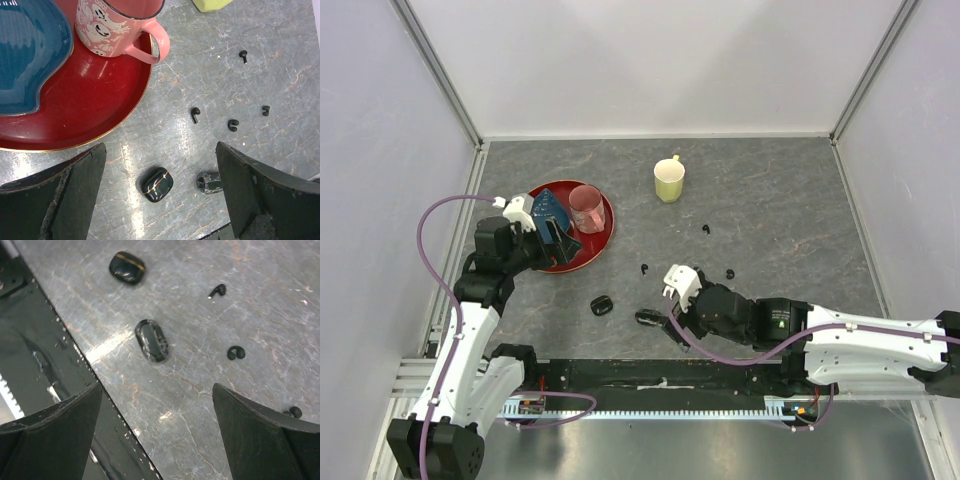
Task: Insert the wireless bluetooth earbuds into the charging case
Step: Pick up the charging case at the center of the board.
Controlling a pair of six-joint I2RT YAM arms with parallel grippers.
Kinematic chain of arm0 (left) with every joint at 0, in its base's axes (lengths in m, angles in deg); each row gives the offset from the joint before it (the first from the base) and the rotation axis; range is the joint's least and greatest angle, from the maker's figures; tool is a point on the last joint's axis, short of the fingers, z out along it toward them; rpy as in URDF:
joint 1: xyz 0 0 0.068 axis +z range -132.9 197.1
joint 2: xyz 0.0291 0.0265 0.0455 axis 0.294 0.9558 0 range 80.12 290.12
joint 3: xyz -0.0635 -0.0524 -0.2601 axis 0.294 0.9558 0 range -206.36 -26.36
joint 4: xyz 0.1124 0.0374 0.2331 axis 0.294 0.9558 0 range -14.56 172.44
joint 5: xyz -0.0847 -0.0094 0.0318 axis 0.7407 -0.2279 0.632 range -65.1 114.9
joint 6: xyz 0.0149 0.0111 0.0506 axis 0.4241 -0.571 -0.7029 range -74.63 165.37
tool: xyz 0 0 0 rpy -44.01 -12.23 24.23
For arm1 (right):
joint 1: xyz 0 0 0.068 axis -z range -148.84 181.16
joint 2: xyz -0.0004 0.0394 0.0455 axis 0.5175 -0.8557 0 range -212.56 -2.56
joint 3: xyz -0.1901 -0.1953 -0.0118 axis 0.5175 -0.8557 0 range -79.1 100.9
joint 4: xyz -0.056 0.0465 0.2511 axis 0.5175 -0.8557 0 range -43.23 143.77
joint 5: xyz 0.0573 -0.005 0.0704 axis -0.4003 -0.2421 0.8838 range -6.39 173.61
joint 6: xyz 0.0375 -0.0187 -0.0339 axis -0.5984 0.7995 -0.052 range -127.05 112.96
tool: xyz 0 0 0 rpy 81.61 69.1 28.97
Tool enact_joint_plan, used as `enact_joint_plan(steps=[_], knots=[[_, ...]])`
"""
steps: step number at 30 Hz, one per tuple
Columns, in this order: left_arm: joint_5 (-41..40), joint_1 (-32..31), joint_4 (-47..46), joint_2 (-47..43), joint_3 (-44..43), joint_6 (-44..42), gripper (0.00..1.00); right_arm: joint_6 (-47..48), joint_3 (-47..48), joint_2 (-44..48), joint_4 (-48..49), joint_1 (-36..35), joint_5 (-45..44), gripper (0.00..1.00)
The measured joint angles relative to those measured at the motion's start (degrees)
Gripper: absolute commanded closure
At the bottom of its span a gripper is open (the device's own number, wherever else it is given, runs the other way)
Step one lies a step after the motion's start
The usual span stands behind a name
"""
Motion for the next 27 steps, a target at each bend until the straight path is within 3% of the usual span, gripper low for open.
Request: enact_joint_plan(steps=[3, 11, 20, 27], knots=[[-0.07, 0.00, -0.02, 0.04, 0.00, 0.00, 0.03, -3.02, -0.04, 0.09, 0.66, 0.00, -4.11, 0.02], [-0.04, 0.00, -0.04, 0.37, 0.00, 0.00, 0.03, -2.78, -0.04, -0.85, 0.94, 0.00, -4.52, 0.02], [-0.11, 0.00, -0.15, 0.26, 0.00, 0.00, 0.03, 0.79, -0.04, -8.72, 1.64, 0.00, -0.42, 0.10], [-0.48, 0.00, -0.37, 0.28, 0.00, 0.00, 0.03, 4.50, -0.04, -10.84, 4.07, -0.02, 2.40, 0.23]])
